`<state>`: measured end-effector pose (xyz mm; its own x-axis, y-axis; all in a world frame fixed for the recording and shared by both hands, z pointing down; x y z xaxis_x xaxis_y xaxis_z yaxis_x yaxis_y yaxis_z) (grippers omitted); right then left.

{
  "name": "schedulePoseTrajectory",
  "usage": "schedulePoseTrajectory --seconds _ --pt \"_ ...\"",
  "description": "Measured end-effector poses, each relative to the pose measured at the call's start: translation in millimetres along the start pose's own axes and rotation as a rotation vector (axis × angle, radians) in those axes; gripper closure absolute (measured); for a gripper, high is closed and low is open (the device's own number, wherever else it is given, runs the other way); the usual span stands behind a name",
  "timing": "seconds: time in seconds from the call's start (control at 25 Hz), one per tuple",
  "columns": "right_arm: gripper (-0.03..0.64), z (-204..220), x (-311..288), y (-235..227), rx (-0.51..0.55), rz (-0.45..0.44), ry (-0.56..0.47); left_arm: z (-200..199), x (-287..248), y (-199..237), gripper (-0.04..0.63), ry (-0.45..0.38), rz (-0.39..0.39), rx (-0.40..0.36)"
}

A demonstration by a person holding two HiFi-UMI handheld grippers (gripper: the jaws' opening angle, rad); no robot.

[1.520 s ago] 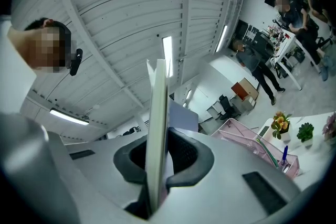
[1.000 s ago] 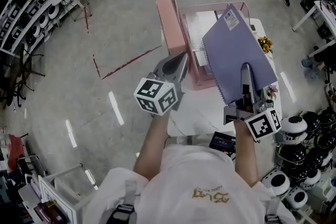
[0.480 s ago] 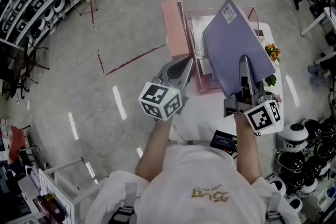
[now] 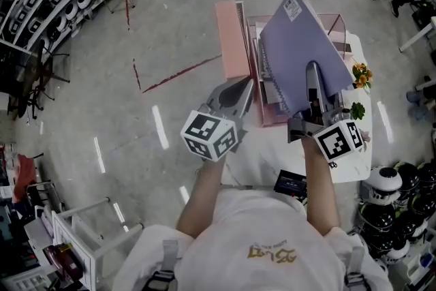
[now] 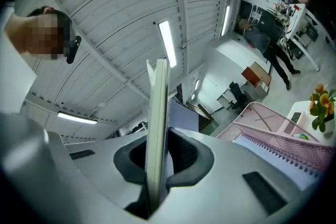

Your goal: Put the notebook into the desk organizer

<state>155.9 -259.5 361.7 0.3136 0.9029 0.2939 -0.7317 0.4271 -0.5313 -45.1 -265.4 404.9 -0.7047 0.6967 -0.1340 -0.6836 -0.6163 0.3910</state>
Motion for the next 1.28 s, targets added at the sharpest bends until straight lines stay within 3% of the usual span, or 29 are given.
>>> schedulePoseTrajectory --seconds 0.2,0.4,0.56,0.72,1.28 --pt "0.574 16.6 -10.8 -6.6 0.046 0.008 0.043 0.5 0.1 4.7 0.580 0.003 -0.009 0.002" --pt "0.567 28.9 -5.1 -19.2 0.162 0.150 0.168 4.5 0.3 4.0 0.580 0.017 -0.009 0.001" --pt "0.508 36.0 -5.4 -23.5 0.275 0.248 0.329 6.2 2.0 3.3 0.580 0.028 -0.009 -0.004" --pt "0.482 48.1 -0.9 -33.1 0.285 0.321 0.429 10.8 0.7 2.5 0.580 0.041 -0.009 -0.023" --pt "0.436 48.5 6.6 -18.3 0.497 0.322 0.511 14.2 19.7 1.9 0.580 0.043 -0.023 -0.051"
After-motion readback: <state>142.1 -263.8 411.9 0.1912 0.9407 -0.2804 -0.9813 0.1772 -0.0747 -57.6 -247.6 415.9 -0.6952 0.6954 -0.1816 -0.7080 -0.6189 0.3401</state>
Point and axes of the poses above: the fingertips, and each gripper's own axes: x backward along the fingers, y to its left, z out of its underside, the point moved 6 cm from there along x, backward along the fingers, and after that the axes turned 5 degrees about x, right-handed, at the moved point
